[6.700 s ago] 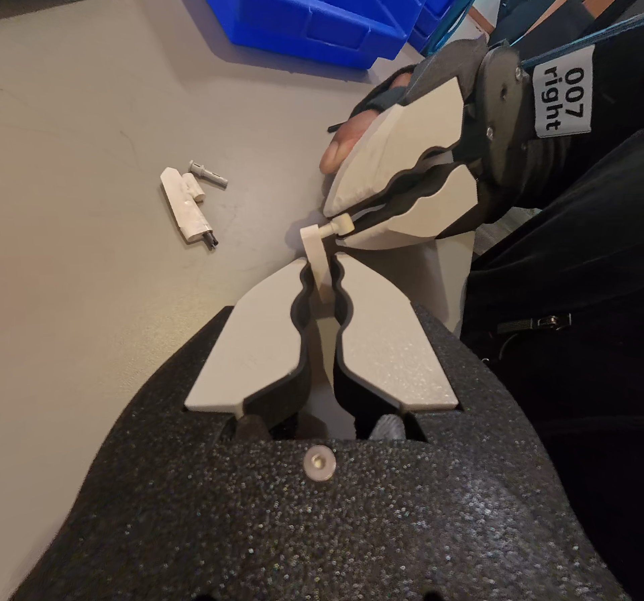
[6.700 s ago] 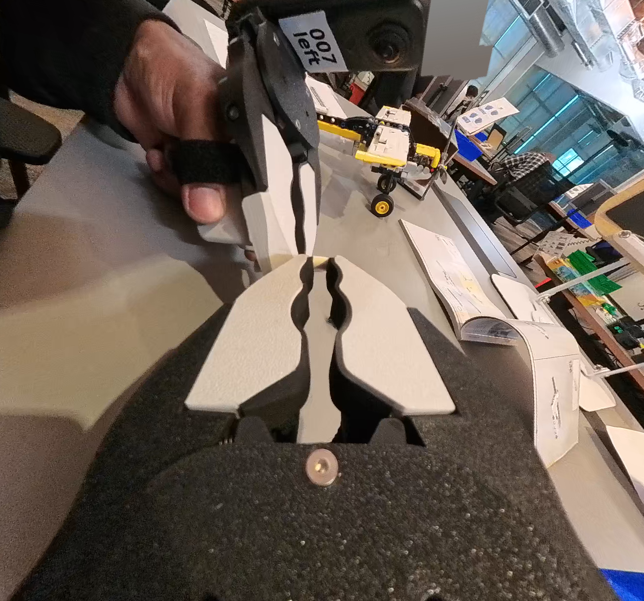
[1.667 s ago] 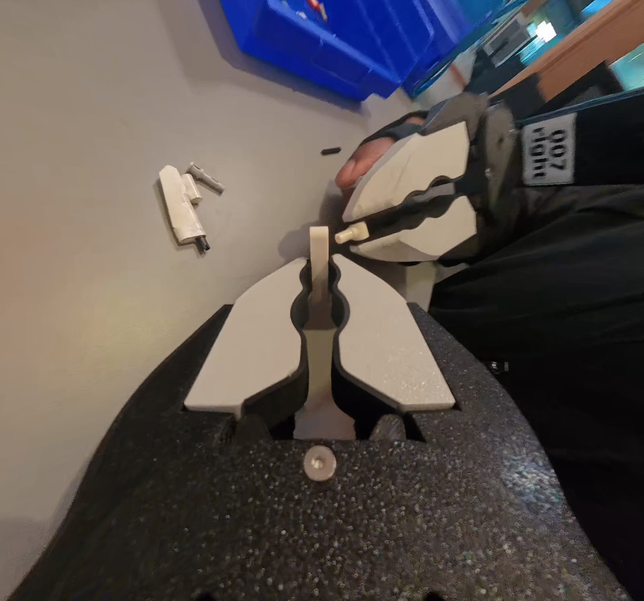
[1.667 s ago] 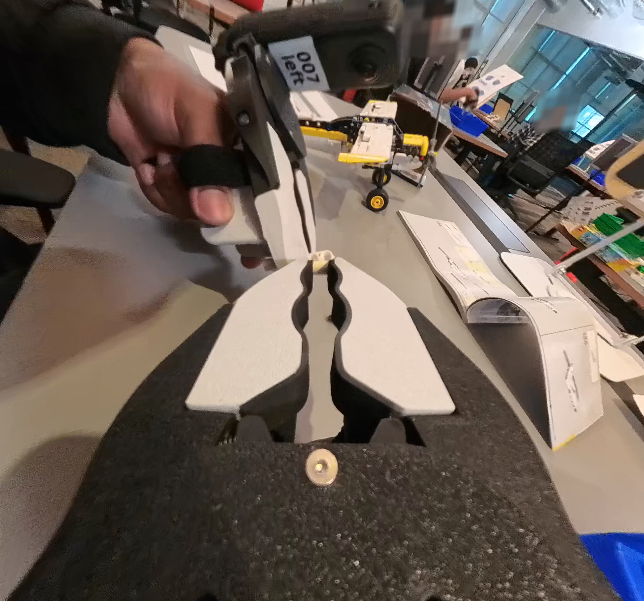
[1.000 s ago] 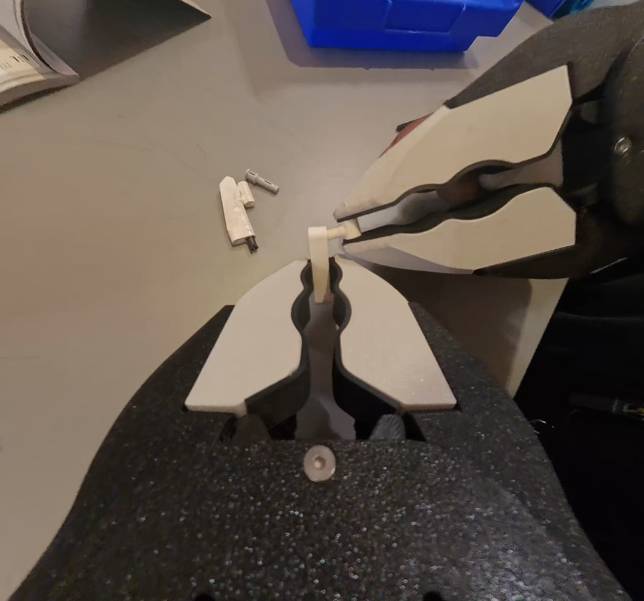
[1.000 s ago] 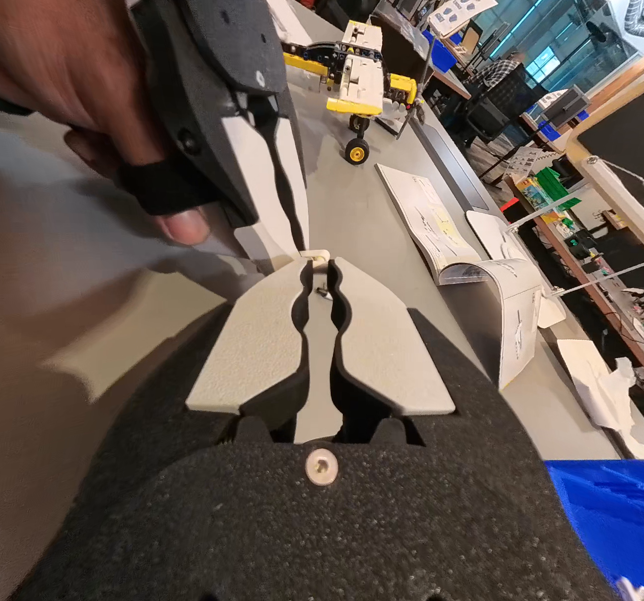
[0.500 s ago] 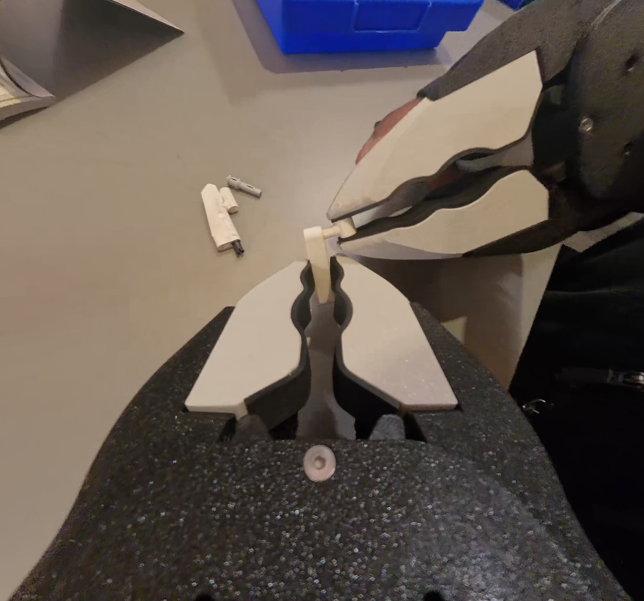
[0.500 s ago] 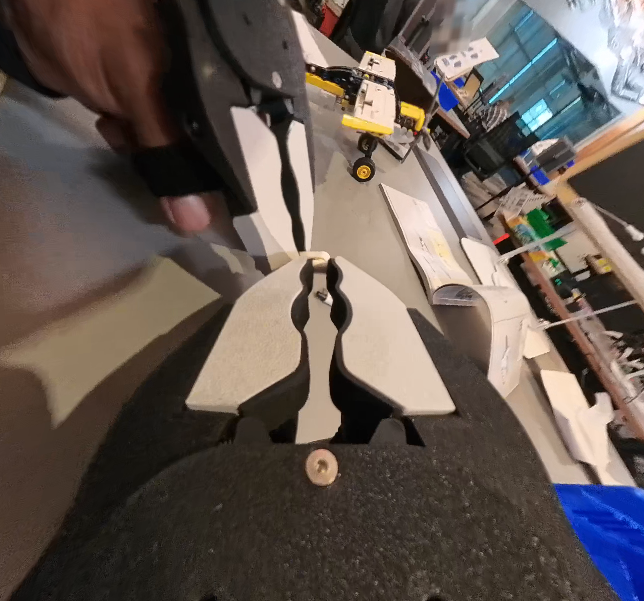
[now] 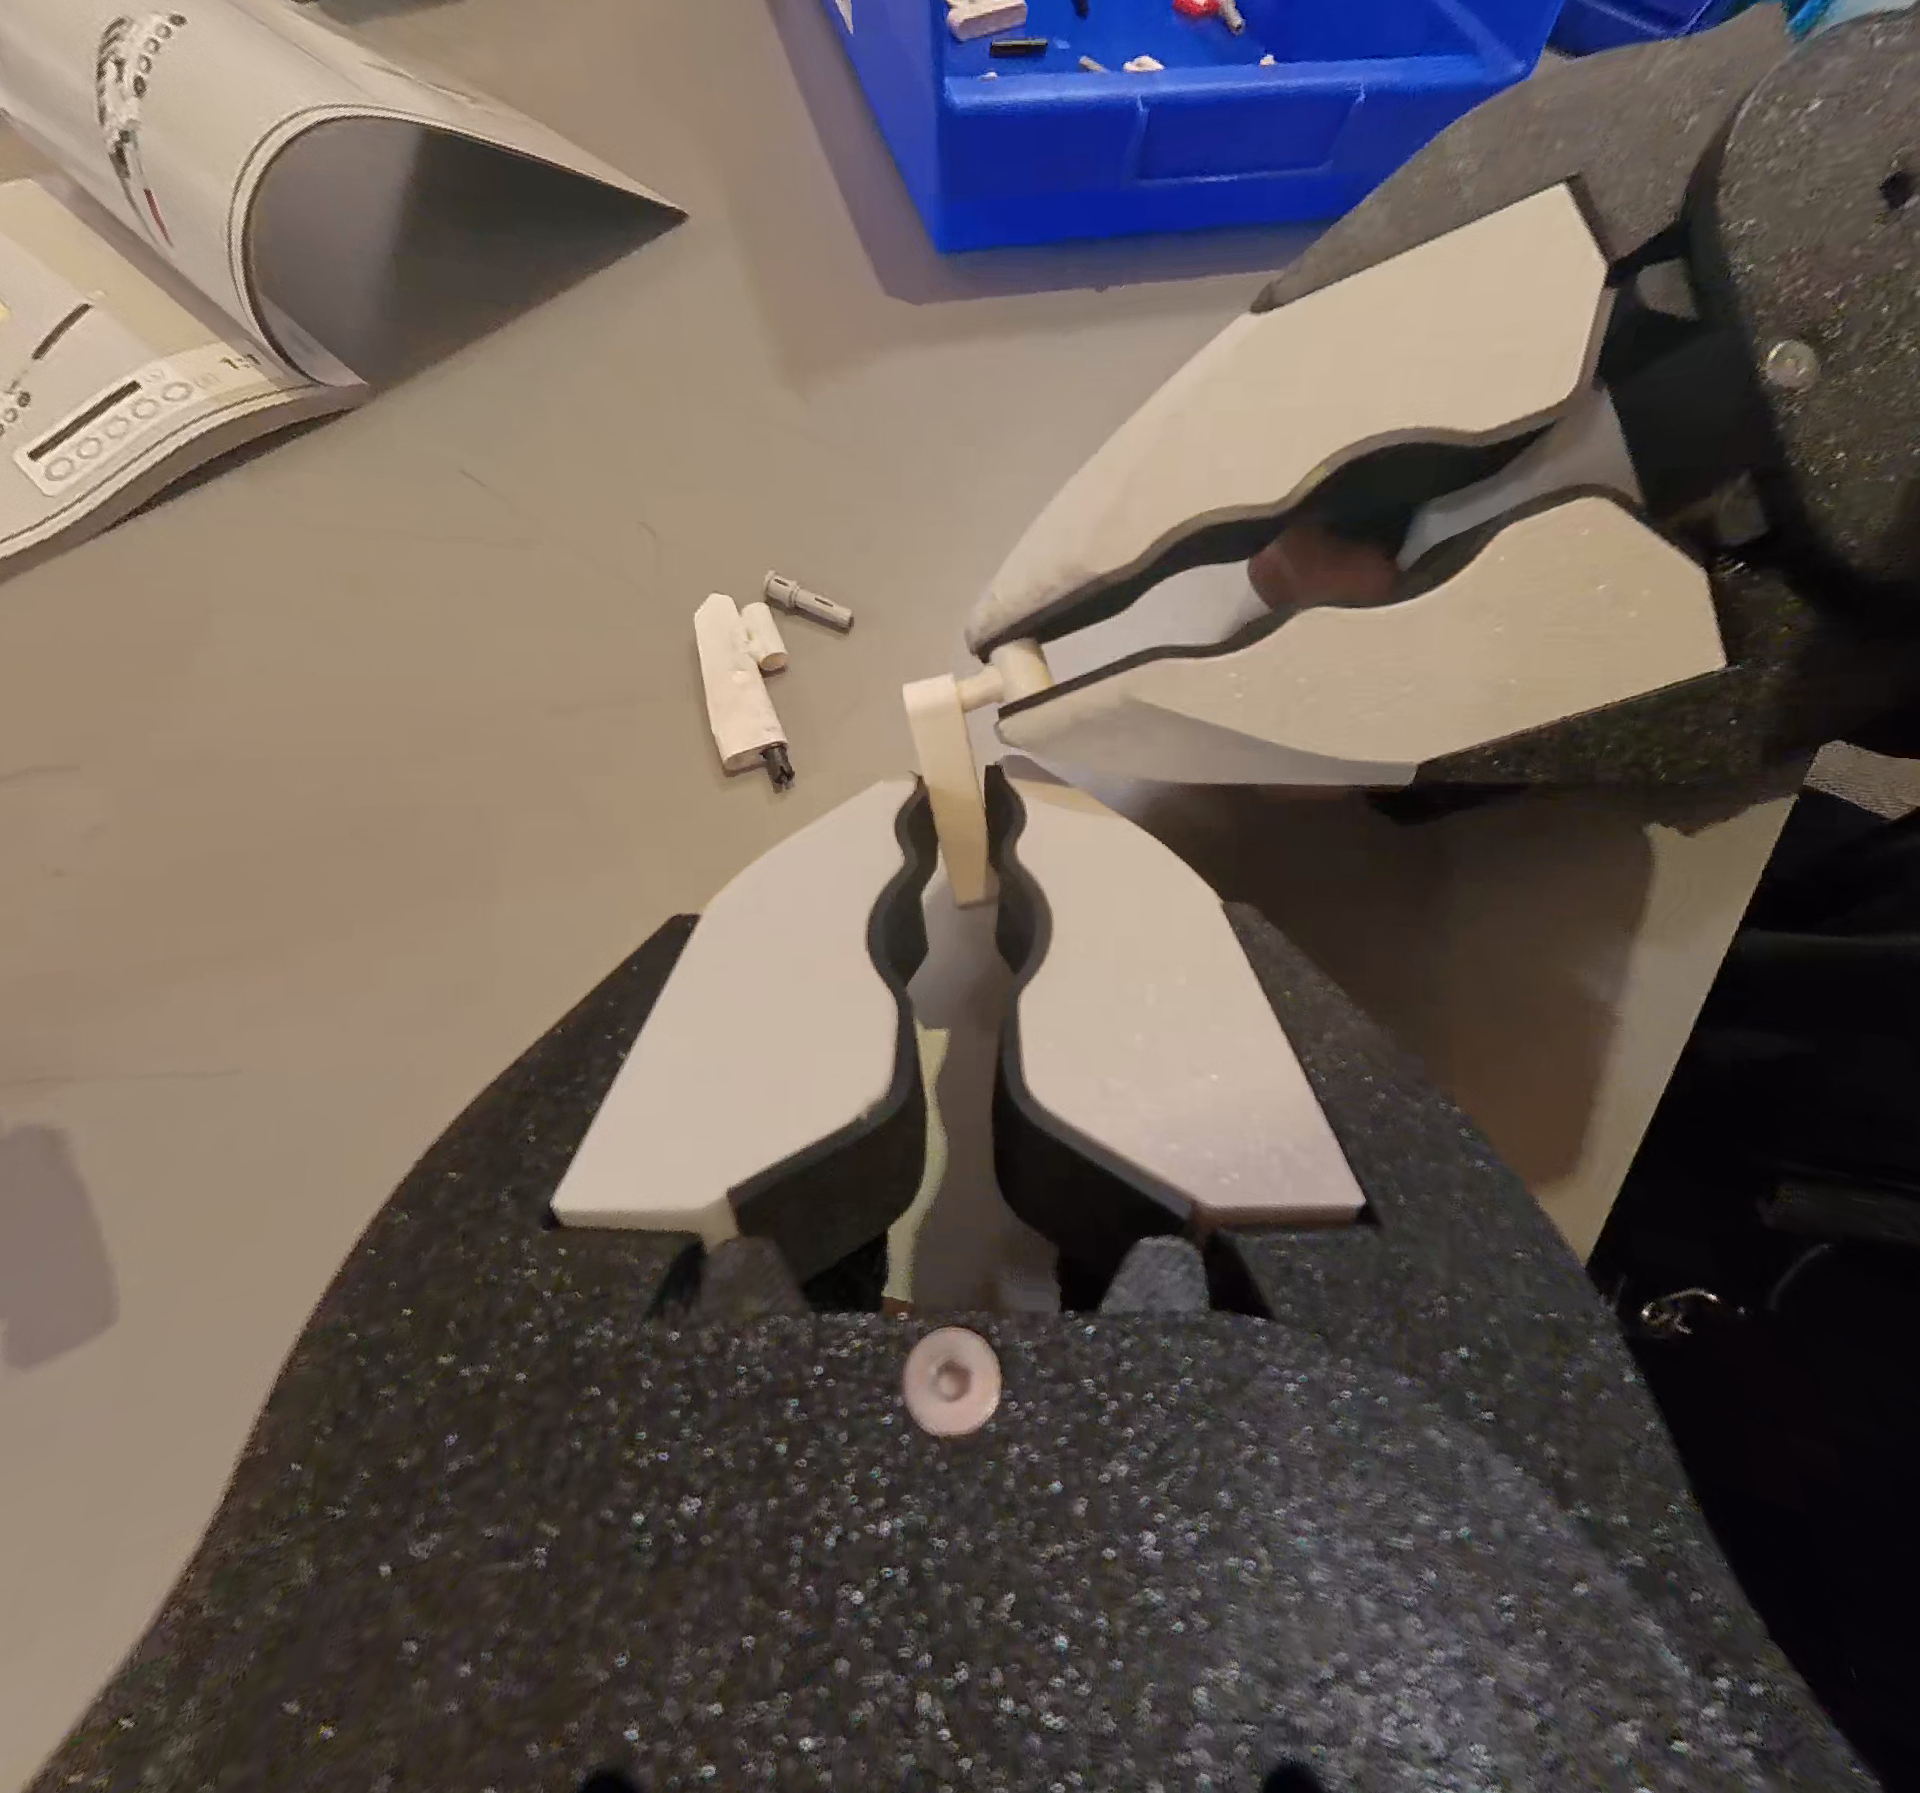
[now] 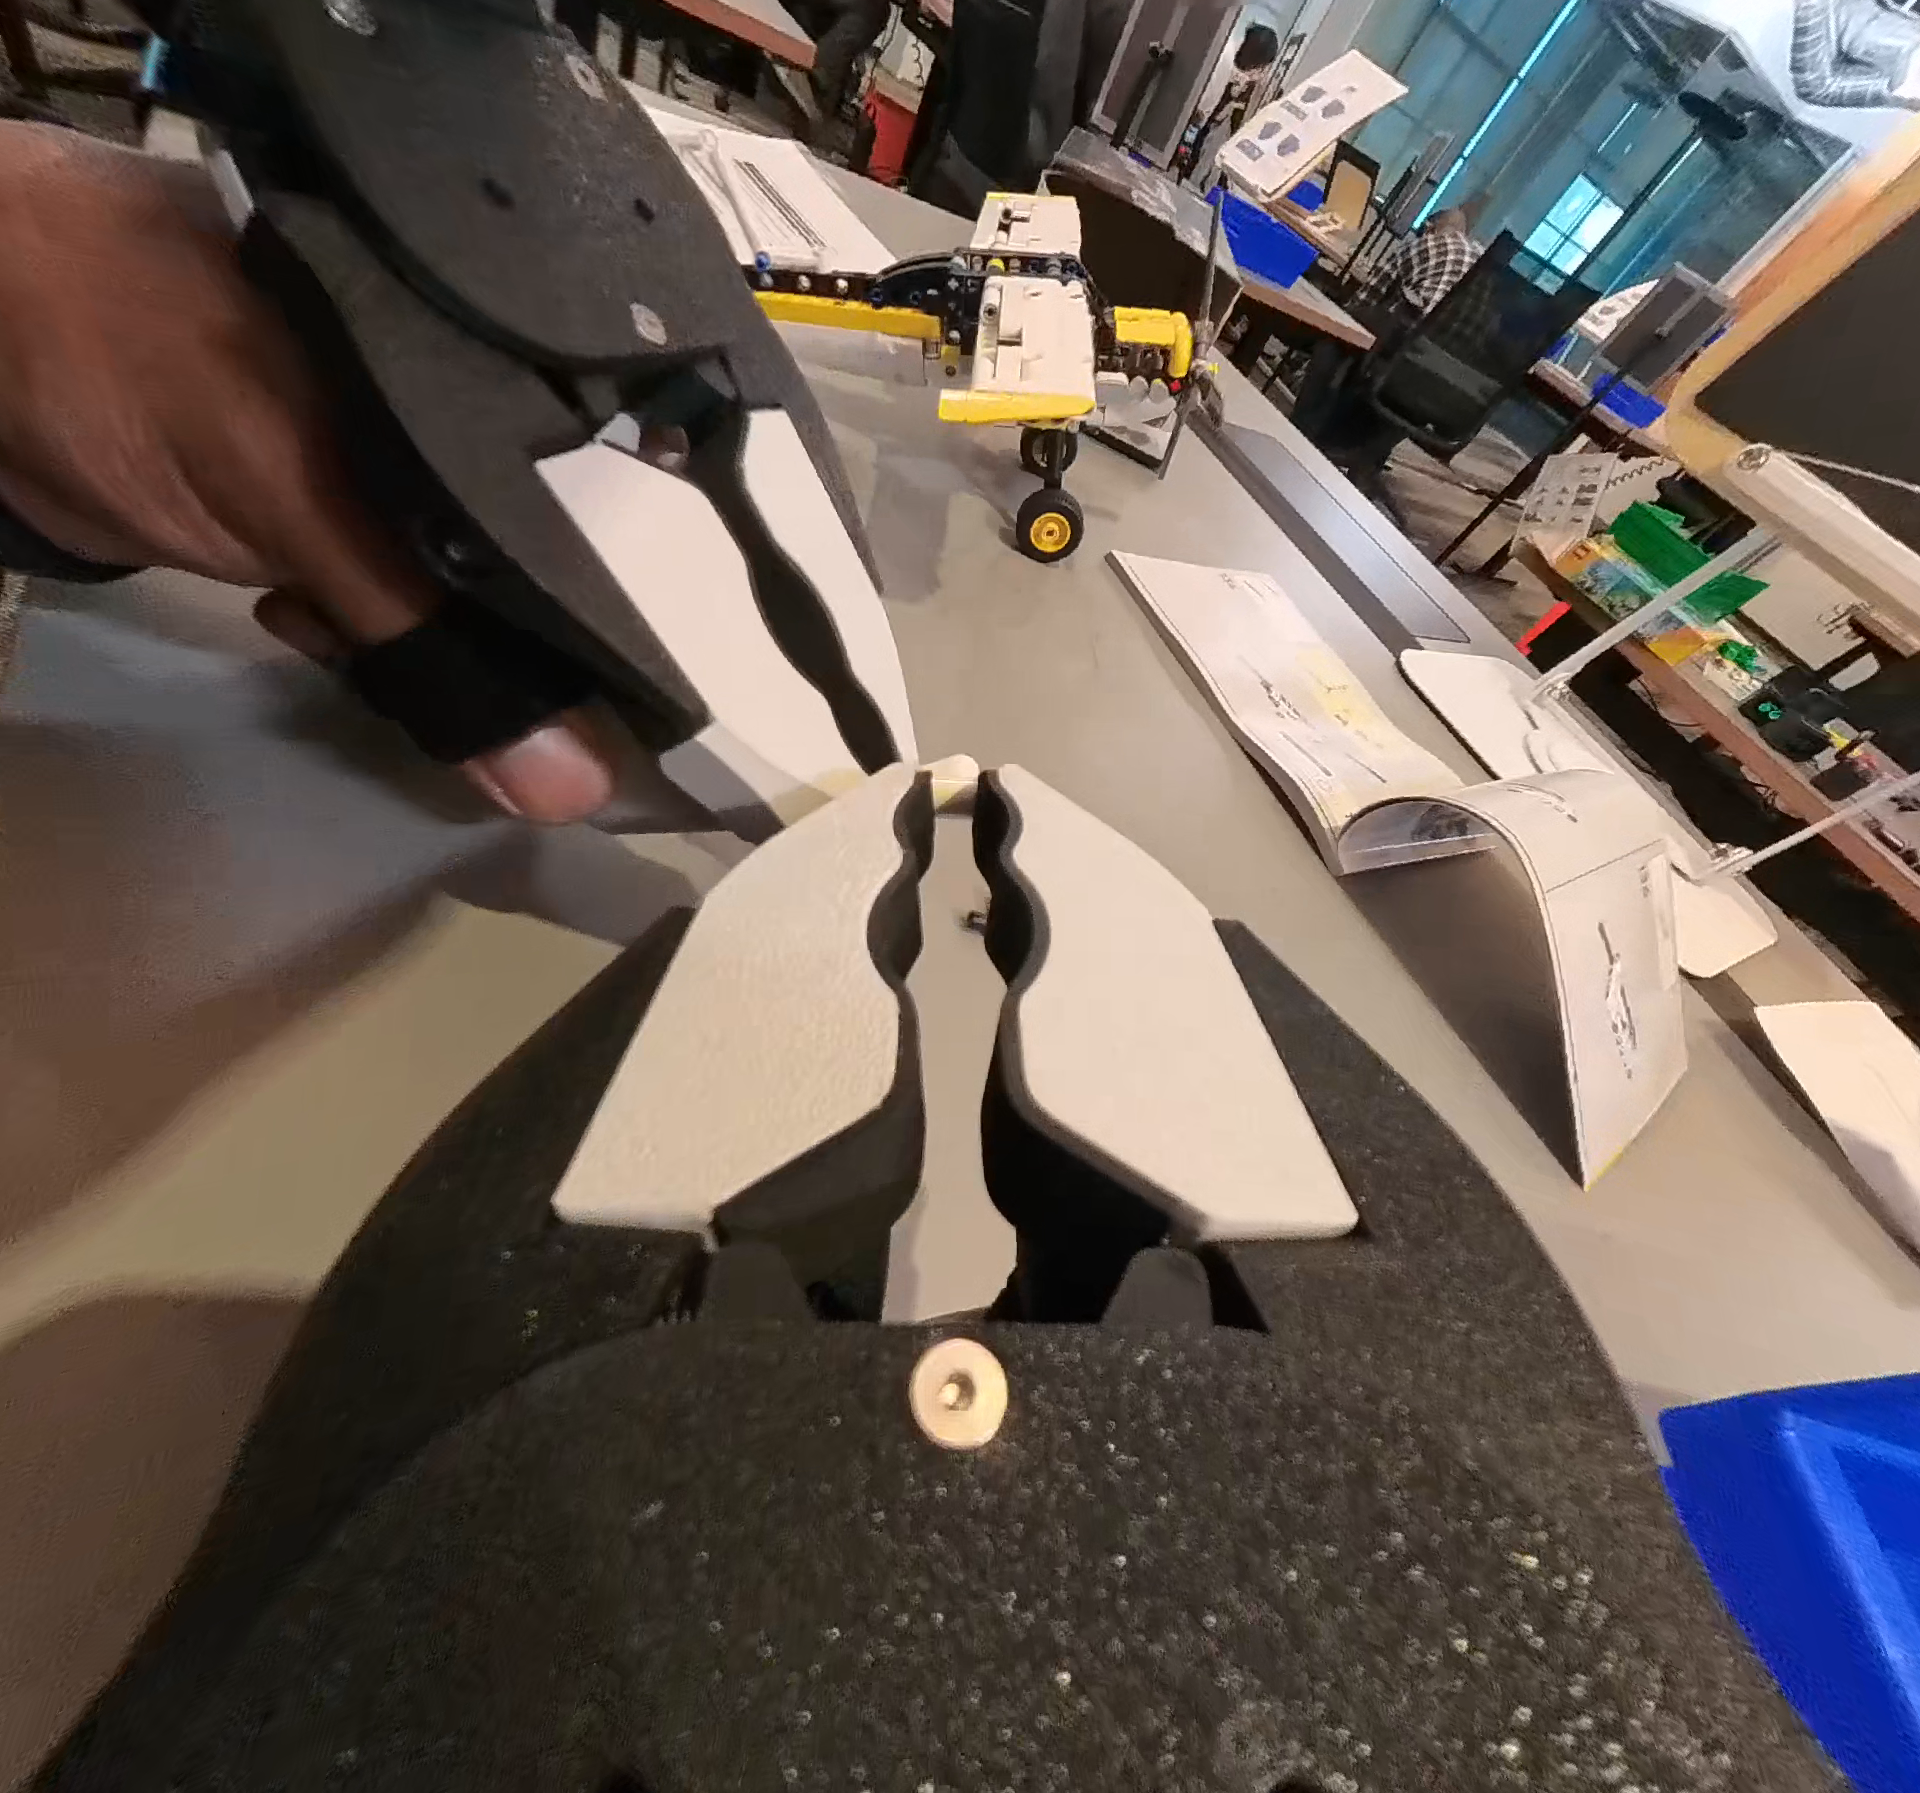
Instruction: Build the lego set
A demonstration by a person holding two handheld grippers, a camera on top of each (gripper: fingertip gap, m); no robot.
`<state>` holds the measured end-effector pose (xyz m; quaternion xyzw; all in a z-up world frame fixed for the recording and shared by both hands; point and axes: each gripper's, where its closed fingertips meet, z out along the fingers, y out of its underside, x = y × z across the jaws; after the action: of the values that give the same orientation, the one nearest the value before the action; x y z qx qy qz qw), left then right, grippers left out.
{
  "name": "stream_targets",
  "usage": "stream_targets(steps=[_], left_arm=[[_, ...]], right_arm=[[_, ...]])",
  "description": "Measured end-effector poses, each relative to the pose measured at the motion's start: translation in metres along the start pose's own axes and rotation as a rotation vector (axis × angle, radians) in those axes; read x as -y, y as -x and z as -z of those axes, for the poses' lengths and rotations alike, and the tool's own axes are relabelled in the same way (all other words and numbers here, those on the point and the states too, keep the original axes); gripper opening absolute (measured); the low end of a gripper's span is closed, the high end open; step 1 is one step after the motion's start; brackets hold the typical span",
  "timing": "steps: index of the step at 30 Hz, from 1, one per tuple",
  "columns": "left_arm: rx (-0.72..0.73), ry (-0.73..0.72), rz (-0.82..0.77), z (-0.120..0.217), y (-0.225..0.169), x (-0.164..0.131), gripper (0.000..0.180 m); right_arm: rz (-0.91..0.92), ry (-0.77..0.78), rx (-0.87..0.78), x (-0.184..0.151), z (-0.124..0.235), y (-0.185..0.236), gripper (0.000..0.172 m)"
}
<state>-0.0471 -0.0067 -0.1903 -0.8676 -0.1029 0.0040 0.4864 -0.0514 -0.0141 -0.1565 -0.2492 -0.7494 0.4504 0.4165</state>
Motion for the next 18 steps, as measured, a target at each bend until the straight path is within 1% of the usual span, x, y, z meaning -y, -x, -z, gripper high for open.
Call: stream_targets(steps=[3,8,11,13,18], left_arm=[[-0.035,-0.008,0.018,0.001,-0.002,0.001,0.009],[-0.178,-0.015,0.09,0.005,-0.012,0.003,0.009],[-0.236,-0.014,0.109,0.007,-0.016,0.004,0.01],[-0.258,-0.009,0.107,0.008,-0.018,0.003,0.01],[-0.257,0.0,0.09,0.007,-0.017,0.001,0.01]], right_arm=[[0.021,-0.018,0.015,0.0,0.001,0.001,0.008],[0.199,-0.063,0.025,0.004,0.006,0.003,0.008],[0.282,-0.081,0.028,0.006,0.009,0.005,0.008],[0.34,-0.082,0.021,0.007,0.01,0.006,0.008],[0.378,-0.07,0.015,0.005,0.009,0.006,0.008]])
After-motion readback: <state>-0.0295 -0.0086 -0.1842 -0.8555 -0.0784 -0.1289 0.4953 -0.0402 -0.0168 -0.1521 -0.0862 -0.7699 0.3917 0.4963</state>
